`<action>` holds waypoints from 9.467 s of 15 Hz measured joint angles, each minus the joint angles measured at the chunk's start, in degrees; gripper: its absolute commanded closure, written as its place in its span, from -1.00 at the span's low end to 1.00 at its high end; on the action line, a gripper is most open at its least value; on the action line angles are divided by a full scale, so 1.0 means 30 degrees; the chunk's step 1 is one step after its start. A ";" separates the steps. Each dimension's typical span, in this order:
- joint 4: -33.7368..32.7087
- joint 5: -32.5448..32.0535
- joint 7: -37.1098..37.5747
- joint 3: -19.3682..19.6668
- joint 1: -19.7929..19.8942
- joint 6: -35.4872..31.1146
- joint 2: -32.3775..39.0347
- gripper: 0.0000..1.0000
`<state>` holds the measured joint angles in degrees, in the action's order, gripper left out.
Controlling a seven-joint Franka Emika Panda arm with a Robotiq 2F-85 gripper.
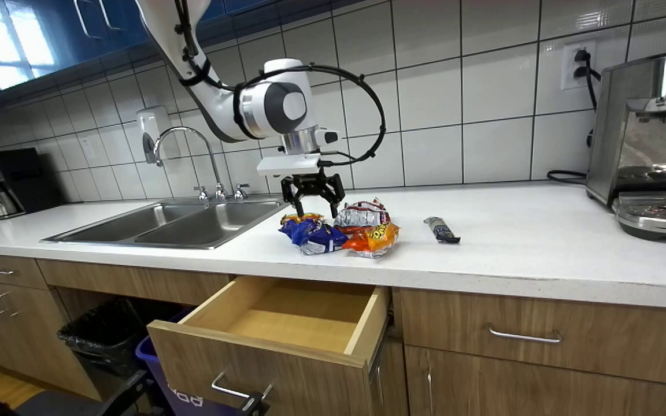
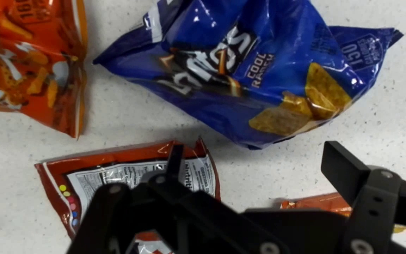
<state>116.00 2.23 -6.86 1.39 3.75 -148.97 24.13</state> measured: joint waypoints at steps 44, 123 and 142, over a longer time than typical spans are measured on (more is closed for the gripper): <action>0.7170 -0.0762 -0.0229 -0.0024 -0.0995 0.0891 -0.5033 -1.00; -0.2271 0.1637 -0.0150 0.2267 0.3329 0.2861 0.1982 -1.00; 0.0884 0.2425 -0.0185 0.0836 0.2919 0.2760 0.0494 -1.00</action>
<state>118.65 9.51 -7.41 3.90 12.51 -140.69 25.61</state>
